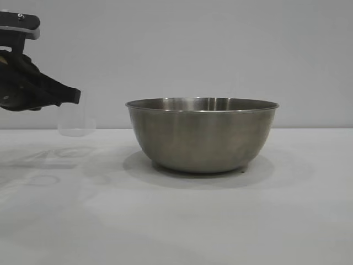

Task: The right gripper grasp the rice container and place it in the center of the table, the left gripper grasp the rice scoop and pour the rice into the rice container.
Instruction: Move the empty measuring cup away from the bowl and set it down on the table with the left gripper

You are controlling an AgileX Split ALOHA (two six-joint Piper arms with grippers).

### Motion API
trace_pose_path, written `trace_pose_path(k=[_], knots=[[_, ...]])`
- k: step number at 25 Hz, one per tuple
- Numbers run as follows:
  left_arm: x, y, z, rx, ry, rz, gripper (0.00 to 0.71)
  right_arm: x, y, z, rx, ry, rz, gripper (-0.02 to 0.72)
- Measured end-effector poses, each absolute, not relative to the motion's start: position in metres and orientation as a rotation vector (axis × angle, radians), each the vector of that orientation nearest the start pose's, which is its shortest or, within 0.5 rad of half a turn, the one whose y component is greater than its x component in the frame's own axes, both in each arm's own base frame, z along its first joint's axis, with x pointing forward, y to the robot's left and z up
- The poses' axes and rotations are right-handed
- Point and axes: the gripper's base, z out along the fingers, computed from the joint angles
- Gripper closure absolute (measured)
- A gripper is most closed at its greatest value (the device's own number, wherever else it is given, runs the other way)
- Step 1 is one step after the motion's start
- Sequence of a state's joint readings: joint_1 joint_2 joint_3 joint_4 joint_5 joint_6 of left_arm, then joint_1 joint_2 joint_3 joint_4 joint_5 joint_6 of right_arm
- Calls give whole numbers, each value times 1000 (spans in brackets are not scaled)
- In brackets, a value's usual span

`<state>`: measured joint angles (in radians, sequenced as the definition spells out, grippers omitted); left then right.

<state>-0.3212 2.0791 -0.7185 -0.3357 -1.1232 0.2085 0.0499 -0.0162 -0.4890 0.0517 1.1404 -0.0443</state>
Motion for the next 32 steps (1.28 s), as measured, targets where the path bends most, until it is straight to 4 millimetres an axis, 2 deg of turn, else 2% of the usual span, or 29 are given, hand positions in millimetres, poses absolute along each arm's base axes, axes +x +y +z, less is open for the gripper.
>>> trace_pose_path(k=[7, 14, 27, 28, 29, 32], knots=[[335, -86, 98, 125, 1743, 35, 710, -10, 4, 268, -105, 2116, 66, 190], [333, -88, 76, 147, 1798, 4, 710, -10, 4, 268, -105, 2116, 66, 190], [337, -91, 77, 157, 1787, -11, 710, -10, 4, 268, -105, 2116, 66, 190], [337, -91, 77, 157, 1787, -11, 662, -10, 4, 268, -105, 2116, 66, 190], [337, -91, 77, 157, 1787, -11, 662, -10, 4, 268, -105, 2116, 66, 190], [337, -91, 77, 157, 1787, -11, 487, -10, 4, 268, -105, 2116, 66, 190]])
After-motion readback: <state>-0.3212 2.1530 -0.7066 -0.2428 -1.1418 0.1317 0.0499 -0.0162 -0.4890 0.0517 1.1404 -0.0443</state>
